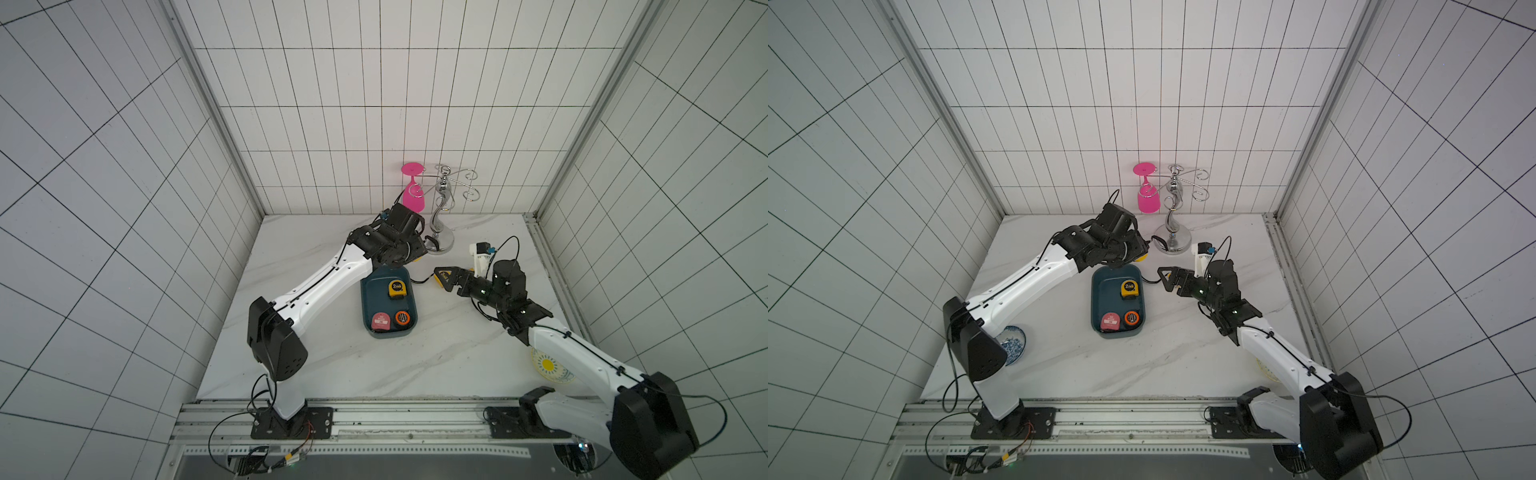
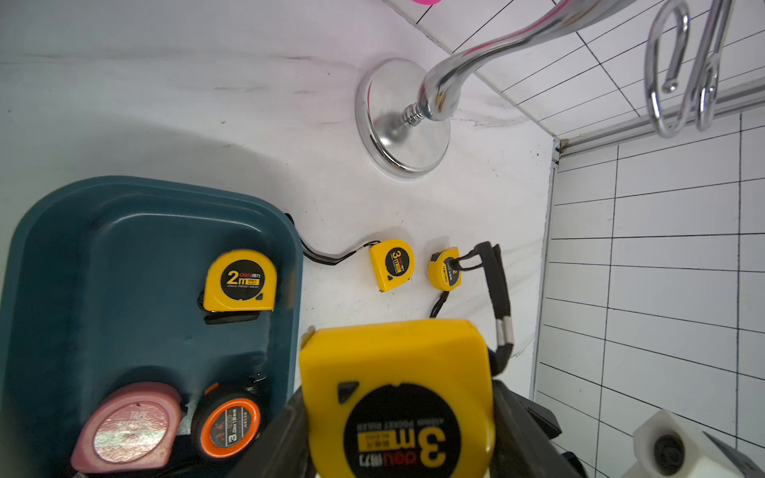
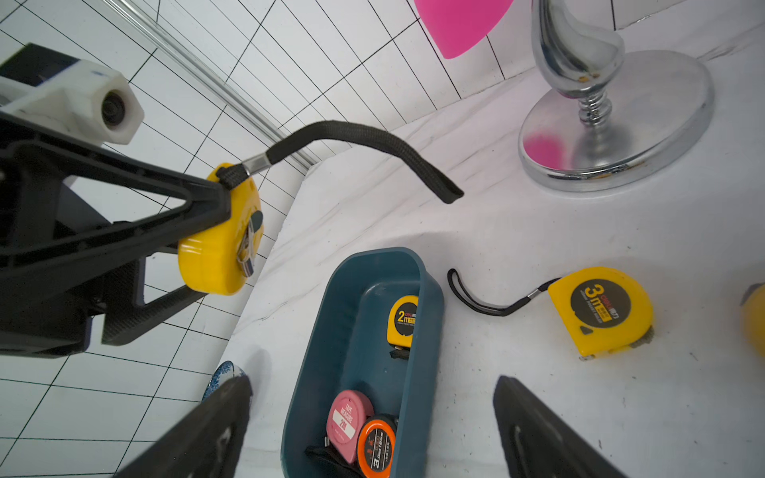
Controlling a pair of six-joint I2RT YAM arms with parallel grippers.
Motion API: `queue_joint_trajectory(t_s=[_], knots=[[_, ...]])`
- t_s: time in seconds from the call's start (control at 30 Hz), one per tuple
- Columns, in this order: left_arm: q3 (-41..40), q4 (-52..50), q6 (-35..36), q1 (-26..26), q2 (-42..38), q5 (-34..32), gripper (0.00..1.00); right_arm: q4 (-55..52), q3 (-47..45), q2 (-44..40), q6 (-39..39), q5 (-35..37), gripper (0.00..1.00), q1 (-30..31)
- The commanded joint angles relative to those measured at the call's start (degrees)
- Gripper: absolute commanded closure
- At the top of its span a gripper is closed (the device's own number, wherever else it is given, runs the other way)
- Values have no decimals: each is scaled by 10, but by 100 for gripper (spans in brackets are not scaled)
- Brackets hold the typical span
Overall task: Take the tape measure out of the storage box
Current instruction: Place the tape measure at the center of the board.
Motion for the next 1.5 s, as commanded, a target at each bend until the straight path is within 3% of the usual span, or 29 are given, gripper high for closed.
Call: queue_joint_trajectory(t_s=[0.0,0.47,0.87,1.0,1.37,1.4,1.47], knots=[[-29,55,-50,-4,-9,14,100,68,-27,-8,-3,15,5,14],[-87,123,-110,-26,-37,7,100,172,-31,46,-7,-11,5,34],[-126,163,-148,-34,-60,47,100,241,-26,98,18,-12,8,36],[-138,172,-155,-34,-69,52,100,258,-29,109,27,-12,19,36],[-152,191,-156,-34,-73,61,100,273,-31,124,45,-25,66,36],[-153,193,-154,-34,-73,60,98,272,-32,123,45,-24,69,36],[-154,194,-148,-34,-73,58,72,268,-33,122,45,-21,72,35]])
